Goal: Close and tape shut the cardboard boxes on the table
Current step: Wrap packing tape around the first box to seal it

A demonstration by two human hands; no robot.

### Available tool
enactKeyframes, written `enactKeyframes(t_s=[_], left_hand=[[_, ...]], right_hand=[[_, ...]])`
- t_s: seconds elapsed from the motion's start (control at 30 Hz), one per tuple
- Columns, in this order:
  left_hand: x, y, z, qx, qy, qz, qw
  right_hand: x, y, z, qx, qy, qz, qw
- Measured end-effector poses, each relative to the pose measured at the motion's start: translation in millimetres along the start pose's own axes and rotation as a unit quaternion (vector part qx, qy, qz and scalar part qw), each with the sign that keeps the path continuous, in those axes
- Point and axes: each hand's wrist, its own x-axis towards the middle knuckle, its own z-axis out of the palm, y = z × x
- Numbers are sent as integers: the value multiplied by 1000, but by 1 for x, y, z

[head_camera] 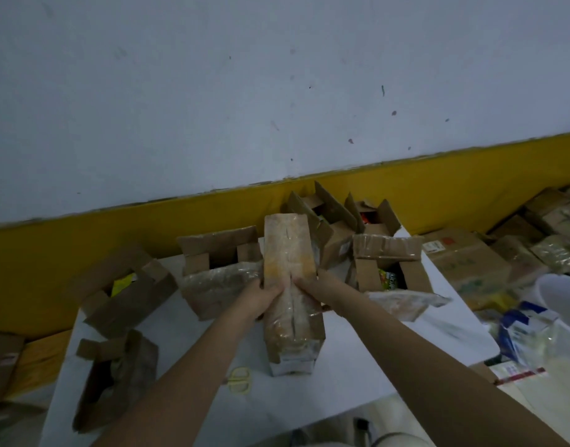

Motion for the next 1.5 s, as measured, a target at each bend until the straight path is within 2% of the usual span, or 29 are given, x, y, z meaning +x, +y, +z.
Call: enactKeyframes(t_s=[0.1, 0.17, 0.23, 0.43, 0.5, 0.6, 0.67, 0.77, 0.87, 1.1, 1.2, 1.27, 1.37, 1.43, 1.5], left_hand=[[-13, -23, -9, -7, -80, -72, 994], [-16, -36, -13, -13, -125, -67, 990], [-15, -45, -14, -29, -131, -49, 990], [-20, -53, -1, -38, -64, 36, 997], [-25, -57, 5, -6, -67, 73, 995], [-33, -68, 7, 15, -113, 123, 986], [-35, -77, 4, 35, -136, 167, 976], [-35, -83, 1, 80, -92, 197, 973], [-34, -85, 1, 107, -52, 211, 970], [-30, -83, -2, 135, -59, 218, 965], [-32, -78, -6, 131, -61, 233, 962], [-35, -71, -8, 151, -25, 253, 955], [-43, -53, -7, 179, 38, 241, 953], [-48, -38, -5, 145, 50, 239, 959], [-55, -25, 0, 52, 45, 259, 963]], right_hand=[[-31, 10, 2, -11, -92, 48, 995], [-44, 17, 9, 13, -104, 43, 994], [-47, 22, 18, 38, -59, 30, 997], [-57, 31, 26, 81, 24, -26, 996], [-66, 36, 24, 95, 10, -36, 995], [-81, 49, 24, 138, -62, -72, 986], [-81, 63, 29, 112, -60, -111, 986], [-76, 78, 40, 34, 8, -148, 988], [-71, 83, 46, 18, 65, -160, 985], [-70, 79, 44, -28, 81, -170, 982], [-77, 66, 43, 58, 50, -148, 986], [-84, 54, 43, 128, 65, -141, 980], [-90, 37, 35, 184, 93, -152, 967], [-96, 24, 28, 224, 83, -164, 957], [-101, 14, 19, 250, 63, -181, 949]])
